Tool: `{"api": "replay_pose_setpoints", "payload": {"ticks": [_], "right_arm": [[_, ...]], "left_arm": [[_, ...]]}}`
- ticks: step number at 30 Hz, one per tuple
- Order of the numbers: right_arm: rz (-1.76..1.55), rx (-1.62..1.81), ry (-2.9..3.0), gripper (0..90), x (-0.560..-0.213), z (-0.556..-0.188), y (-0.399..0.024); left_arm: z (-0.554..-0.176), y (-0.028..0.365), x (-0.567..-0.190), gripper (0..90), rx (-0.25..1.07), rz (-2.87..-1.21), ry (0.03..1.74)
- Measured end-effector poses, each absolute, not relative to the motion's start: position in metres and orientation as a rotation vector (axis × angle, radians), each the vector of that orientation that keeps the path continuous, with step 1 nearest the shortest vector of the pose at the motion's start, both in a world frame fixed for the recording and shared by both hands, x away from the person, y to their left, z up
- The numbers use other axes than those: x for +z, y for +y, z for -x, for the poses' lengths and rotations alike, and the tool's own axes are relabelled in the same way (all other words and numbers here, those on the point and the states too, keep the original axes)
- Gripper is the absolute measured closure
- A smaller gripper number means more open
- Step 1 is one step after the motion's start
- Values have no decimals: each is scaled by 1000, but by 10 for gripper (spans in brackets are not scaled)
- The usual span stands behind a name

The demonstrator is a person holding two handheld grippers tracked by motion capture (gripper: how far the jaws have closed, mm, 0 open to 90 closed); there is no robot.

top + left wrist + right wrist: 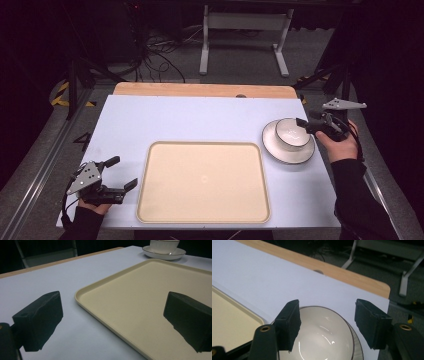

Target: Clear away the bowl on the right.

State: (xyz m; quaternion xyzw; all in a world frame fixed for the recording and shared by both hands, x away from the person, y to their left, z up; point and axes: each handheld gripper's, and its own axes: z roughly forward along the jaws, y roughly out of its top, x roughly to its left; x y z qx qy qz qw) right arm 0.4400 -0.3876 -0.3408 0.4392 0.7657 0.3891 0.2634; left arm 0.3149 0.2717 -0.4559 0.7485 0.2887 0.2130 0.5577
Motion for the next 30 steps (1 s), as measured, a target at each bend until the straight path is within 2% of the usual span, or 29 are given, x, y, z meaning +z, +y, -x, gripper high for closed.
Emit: {"api": "replay_pose_setpoints", "payload": {"ticks": [6, 18, 23, 30], "right_arm": [[-1307, 882, 2127, 440, -345, -455, -391], [-1466, 726, 2155, 454, -350, -472, -398], [-1553, 686, 2176, 523, -354, -479, -400], [-1637, 591, 2180, 548, -360, -488, -399]], "left_arm": [[-315, 272, -456, 33, 502, -1767, 680], [-315, 272, -456, 33, 502, -1773, 679], [-314, 272, -456, 34, 501, -1765, 682], [-313, 273, -456, 34, 499, -1769, 683]]}}
